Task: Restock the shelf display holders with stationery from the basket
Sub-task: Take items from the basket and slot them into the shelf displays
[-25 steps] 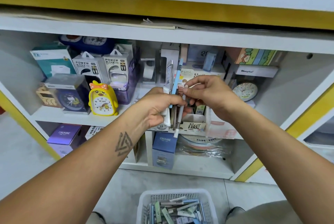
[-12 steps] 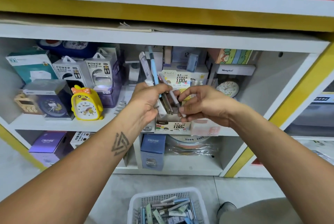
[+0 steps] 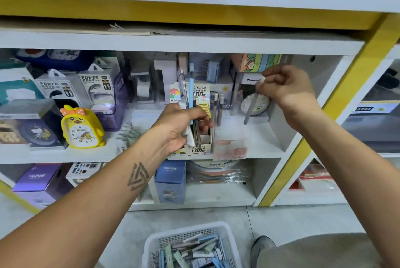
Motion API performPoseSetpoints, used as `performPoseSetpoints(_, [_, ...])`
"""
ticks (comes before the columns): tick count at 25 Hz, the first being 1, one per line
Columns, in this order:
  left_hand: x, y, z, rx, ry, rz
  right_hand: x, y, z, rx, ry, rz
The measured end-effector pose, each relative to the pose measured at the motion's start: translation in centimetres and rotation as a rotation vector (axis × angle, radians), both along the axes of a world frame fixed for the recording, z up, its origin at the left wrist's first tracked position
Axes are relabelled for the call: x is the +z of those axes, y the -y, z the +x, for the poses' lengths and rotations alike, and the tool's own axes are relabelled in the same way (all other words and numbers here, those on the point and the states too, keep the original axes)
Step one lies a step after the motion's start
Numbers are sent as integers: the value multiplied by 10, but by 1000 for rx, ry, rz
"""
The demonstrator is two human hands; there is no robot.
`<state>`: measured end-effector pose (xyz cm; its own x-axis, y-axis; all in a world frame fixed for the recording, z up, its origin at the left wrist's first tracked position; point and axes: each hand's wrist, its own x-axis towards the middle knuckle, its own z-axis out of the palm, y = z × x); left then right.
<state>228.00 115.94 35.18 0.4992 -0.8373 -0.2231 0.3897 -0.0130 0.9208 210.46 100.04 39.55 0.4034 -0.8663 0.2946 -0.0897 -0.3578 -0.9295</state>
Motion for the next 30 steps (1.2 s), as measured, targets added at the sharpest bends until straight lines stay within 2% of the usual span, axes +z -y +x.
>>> performPoseSetpoints(12, [-10, 2, 5, -94, -7, 28, -34, 2, 42, 58, -415, -336])
performPoseSetpoints(23, [-12, -5, 7, -208, -118, -13, -33, -18, 50, 134, -508, -441])
performPoseSetpoints(30, [-10, -8, 11, -203, -99, 17, -33, -13, 50, 145, -422, -387])
